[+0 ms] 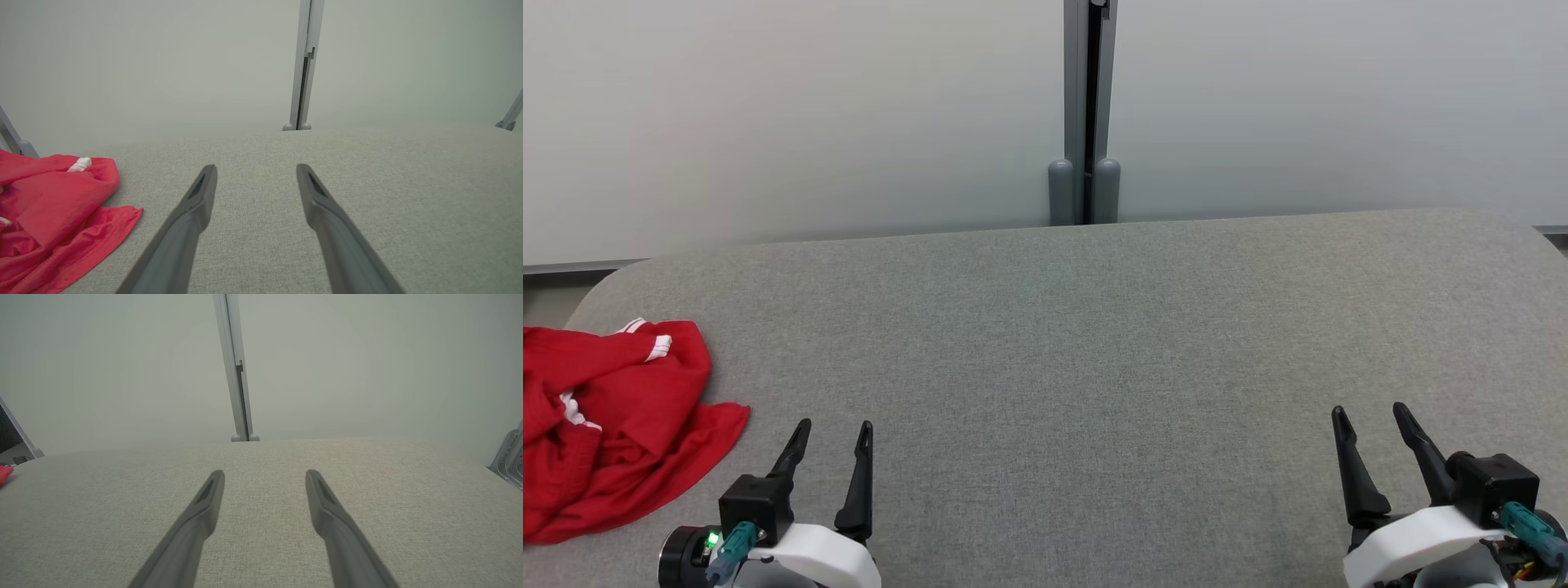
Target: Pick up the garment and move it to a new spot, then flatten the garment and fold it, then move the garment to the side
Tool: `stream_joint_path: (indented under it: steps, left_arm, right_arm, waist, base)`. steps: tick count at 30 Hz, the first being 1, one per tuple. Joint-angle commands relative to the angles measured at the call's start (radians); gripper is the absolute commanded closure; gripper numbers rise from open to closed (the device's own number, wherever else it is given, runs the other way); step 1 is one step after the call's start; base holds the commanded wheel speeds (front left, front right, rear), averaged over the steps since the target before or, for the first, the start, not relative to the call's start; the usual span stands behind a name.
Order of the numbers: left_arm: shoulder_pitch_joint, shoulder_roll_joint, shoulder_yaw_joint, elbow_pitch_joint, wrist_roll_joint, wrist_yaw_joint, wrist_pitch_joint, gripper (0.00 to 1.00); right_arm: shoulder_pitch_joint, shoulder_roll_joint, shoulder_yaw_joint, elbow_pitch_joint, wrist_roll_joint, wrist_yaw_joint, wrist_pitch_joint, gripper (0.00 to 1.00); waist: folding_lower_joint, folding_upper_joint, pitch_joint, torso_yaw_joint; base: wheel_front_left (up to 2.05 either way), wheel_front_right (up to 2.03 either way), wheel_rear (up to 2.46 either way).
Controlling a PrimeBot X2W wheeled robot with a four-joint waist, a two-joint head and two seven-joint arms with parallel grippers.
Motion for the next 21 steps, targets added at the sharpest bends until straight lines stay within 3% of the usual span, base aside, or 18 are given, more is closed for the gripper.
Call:
stream_joint_path:
  steps: [1,11,21]
  left_arm:
    - [-0.017,0.005,0.001,-0.001,0.001,0.001,0.0,0.0]
    - [-0.044,0.005,0.008,-0.011,-0.007,0.001,0.0,0.0]
    - [-0.085,0.013,0.03,-0.03,-0.023,0.002,0.0,0.0]
  right_arm:
    - [0.002,-0.008,0.0,-0.003,-0.005,0.0,0.002,0.0]
    - [0.007,-0.009,-0.003,-0.035,-0.027,0.0,0.006,0.0]
    - [0.001,-0.003,0.014,-0.11,-0.049,0.0,0.031,0.0]
  waist:
    - [0.0,0.0,0.001,0.003]
    - [0.0,0.0,0.01,0.074]
    - [0.0,0.0,0.023,0.254]
  base:
    - [0.0,0.0,0.0]
    - [0.0,0.0,0.0]
    - [0.0,0.0,0.0]
